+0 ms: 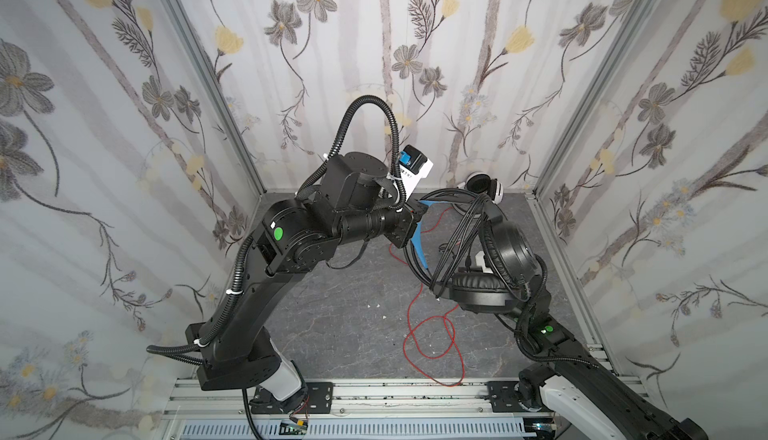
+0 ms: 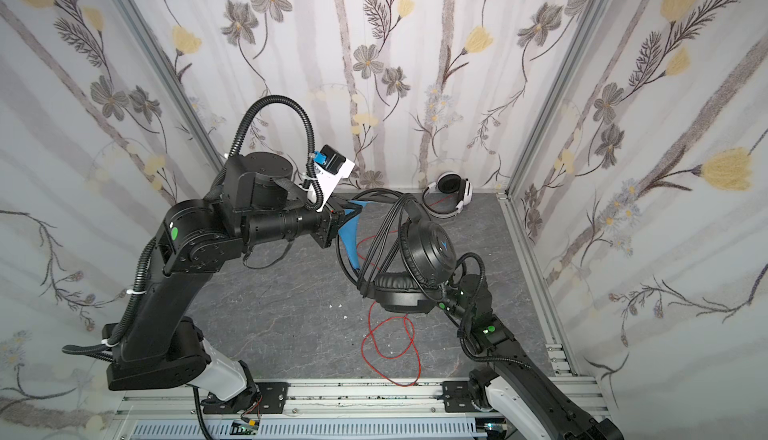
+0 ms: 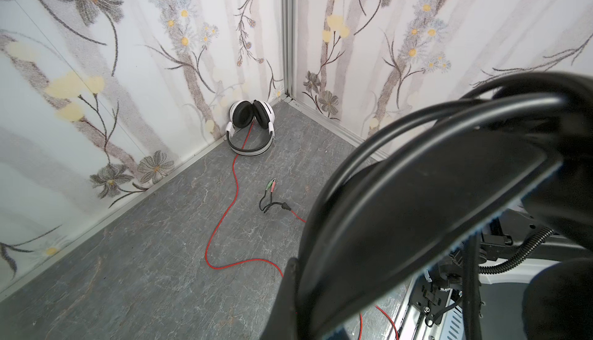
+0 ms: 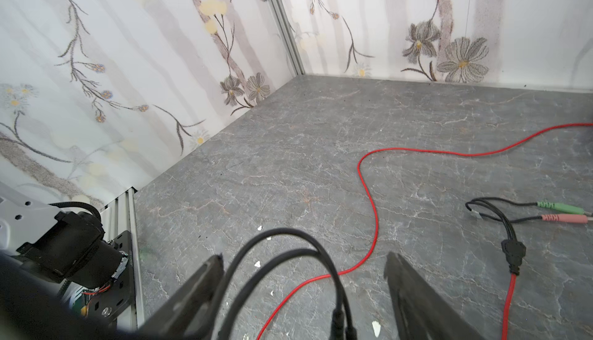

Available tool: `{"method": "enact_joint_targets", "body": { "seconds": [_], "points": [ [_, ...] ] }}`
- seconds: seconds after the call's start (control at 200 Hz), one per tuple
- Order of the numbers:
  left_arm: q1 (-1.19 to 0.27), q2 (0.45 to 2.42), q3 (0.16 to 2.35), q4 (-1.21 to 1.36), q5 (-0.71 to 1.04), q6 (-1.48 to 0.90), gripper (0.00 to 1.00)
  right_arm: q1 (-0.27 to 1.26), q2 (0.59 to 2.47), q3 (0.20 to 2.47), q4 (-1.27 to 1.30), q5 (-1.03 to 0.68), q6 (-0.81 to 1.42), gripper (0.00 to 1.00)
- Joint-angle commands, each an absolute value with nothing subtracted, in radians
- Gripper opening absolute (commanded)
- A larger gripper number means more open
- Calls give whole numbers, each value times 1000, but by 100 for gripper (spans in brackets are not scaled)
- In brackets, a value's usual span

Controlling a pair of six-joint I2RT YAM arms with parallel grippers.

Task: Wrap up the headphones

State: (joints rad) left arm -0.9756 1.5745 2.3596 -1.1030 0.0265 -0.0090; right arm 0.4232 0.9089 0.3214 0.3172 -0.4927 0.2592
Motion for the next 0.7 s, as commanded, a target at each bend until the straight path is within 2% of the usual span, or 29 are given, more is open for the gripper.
{"method": "enact_joint_targets", "body": {
  "seconds": [0.0,0.245,0.47,0.694],
  "points": [
    [-974,1559,2356,-1004,23,-46,0,423,913,310,345,-450,275,79],
    [-971,1526,2308,-962,17,-61,0,423,919,282,350,-427,273,77],
    [-969,1499,2275,-940,17,-71,0,423,942,278,372,-435,268,69],
    [-966,1489,2261,-933,20,-77,0,425,1030,306,446,-468,270,69]
  ]
}}
